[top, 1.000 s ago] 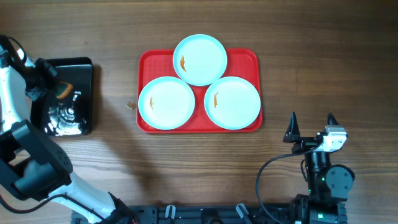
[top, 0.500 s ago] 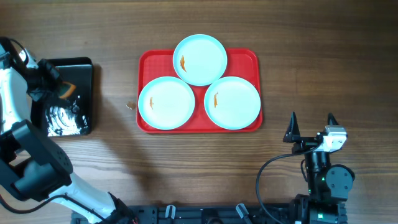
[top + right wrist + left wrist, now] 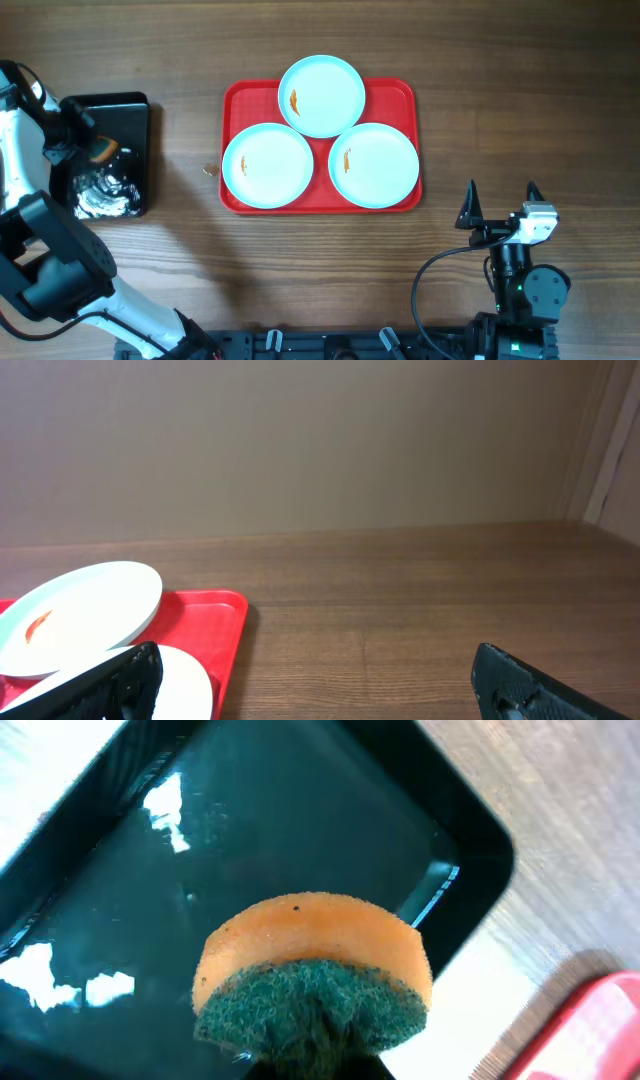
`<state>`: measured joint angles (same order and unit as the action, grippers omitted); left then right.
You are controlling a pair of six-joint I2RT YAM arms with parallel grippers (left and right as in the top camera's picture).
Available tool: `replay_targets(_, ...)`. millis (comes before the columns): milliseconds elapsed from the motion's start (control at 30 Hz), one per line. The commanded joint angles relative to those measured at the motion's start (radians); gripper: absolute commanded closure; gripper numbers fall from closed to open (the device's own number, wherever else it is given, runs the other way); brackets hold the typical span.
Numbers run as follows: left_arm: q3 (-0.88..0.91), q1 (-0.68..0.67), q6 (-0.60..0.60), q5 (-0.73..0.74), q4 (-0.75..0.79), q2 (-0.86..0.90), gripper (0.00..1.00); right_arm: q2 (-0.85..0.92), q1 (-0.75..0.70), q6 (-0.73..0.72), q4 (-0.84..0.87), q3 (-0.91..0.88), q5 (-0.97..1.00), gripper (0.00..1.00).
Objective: Clean dirty plates on tray and stack at the side
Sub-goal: 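Lift the sponge out of the black tray with the left gripper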
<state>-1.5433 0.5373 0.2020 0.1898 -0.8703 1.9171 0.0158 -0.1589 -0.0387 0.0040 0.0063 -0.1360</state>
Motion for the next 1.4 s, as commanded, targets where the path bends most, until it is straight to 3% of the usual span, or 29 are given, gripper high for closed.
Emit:
replay_targets(0,0.006,0.006,-0.015,0.123,0.025,-0.029,0.96,-0.005,-0.003,0.012,0.003,-0.001,0.006,0.00)
replay_targets(167,0.006,0.006,-0.016,0.122,0.048,-0.054,0.96,-0.005,-0.003,0.012,0.003,-0.001,0.006,0.00)
replay_targets(300,0.008,0.006,-0.016,0.018,0.045,-0.024,0.96,-0.005,-0.003,0.012,0.003,-0.001,0.006,0.00)
replay_targets(533,0.035,0.006,-0.015,0.036,0.058,-0.018,0.96,-0.005,-0.002,0.012,0.003,-0.001,0.006,0.00)
replay_targets(667,0.029,0.006,-0.015,0.206,0.111,-0.083,0.96,-0.005,-0.003,0.013,0.003,-0.001,0.006,0.00)
replay_targets(833,0.029,0.018,-0.012,0.256,0.138,-0.118,0.96,-0.005,-0.003,0.013,0.003,-0.001,0.006,0.00)
replay_targets(867,0.029,0.029,-0.012,0.299,0.138,-0.118,0.96,-0.005,-0.002,0.012,0.003,-0.001,0.006,0.00)
replay_targets(933,0.029,0.095,-0.012,0.526,0.156,-0.118,0.96,-0.005,-0.003,0.013,0.003,-0.001,0.006,0.00)
replay_targets(1000,0.029,0.159,-0.012,0.626,0.148,-0.118,0.96,-0.005,-0.003,0.012,0.003,-0.001,0.006,0.00)
replay_targets(1200,0.039,0.227,-0.087,0.739,0.103,-0.111,0.96,-0.005,-0.003,0.012,0.003,-0.001,0.006,0.00)
replay_targets(1367,0.039,0.224,-0.135,0.737,0.103,-0.095,0.96,-0.005,-0.003,0.013,0.003,-0.001,0.006,0.00)
